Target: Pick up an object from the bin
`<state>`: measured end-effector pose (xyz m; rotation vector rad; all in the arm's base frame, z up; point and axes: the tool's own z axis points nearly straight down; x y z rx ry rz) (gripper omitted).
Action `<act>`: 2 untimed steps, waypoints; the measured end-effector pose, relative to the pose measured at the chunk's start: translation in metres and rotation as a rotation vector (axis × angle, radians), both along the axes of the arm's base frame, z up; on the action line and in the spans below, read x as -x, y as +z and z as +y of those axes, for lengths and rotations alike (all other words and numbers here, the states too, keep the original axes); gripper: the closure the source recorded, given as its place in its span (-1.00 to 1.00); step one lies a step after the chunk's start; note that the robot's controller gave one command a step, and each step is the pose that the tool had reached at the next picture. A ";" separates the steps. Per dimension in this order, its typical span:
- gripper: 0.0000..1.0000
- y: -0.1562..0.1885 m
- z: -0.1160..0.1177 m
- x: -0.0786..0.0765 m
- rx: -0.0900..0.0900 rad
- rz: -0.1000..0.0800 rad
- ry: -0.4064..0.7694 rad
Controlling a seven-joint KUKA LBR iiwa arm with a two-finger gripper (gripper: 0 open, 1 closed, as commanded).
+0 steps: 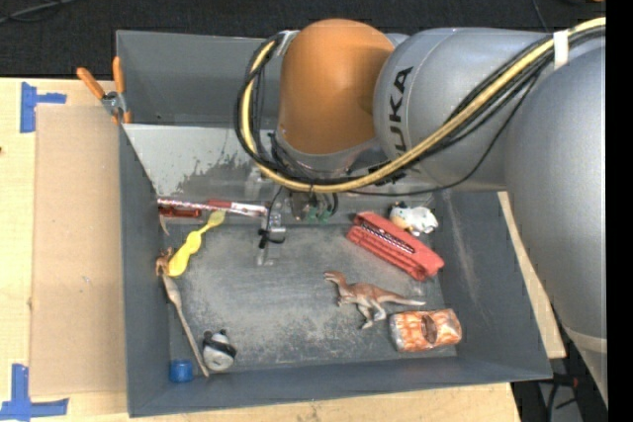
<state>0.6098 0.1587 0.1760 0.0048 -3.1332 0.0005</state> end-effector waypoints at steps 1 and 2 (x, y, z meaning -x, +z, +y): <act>-1.00 0.005 -0.001 -0.002 -0.001 -0.008 -0.004; -1.00 0.002 -0.068 0.003 -0.001 -0.005 -0.042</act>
Offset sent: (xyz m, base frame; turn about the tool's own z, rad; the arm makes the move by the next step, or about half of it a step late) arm -0.0041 -0.0883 0.0019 0.0566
